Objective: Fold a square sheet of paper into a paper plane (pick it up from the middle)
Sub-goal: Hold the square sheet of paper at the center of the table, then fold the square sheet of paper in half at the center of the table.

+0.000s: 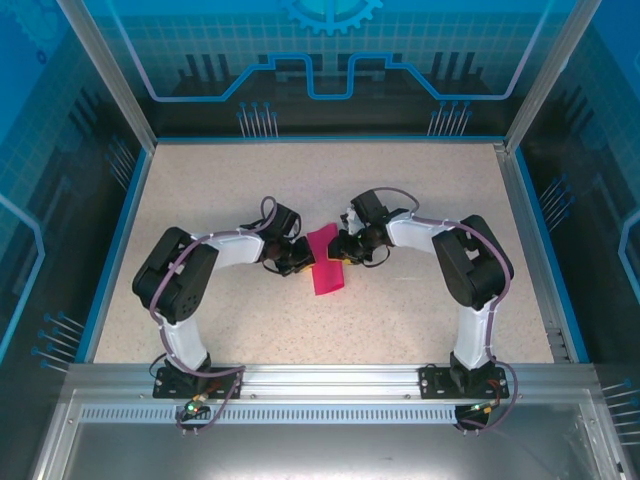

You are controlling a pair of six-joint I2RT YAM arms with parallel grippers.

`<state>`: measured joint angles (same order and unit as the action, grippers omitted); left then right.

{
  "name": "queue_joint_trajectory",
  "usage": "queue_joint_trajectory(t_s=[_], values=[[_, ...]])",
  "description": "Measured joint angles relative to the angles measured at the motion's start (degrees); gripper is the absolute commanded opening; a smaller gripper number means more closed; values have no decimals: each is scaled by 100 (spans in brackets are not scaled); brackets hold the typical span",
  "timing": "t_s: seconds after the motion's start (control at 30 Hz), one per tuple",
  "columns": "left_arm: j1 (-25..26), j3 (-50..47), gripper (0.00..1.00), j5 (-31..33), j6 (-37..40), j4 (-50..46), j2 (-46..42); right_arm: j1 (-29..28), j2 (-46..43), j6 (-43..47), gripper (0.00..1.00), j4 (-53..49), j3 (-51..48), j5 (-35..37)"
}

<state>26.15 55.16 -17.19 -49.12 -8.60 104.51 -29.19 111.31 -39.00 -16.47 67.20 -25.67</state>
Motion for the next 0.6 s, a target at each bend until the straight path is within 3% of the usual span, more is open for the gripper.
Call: queue_joint_trajectory(t_s=[0.13, 0.33, 0.6], values=[[2, 59, 8, 2, 2, -92, 22, -2, 0, 0, 36, -122, 33, 28], [2, 96, 8, 20, 46, -186, 24, -7, -76, 170, 55, -732, 238, 529], [28, 144, 7, 44, 125, -269, 24, -269, -415, 682, 59, -1425, 640, 1471]])
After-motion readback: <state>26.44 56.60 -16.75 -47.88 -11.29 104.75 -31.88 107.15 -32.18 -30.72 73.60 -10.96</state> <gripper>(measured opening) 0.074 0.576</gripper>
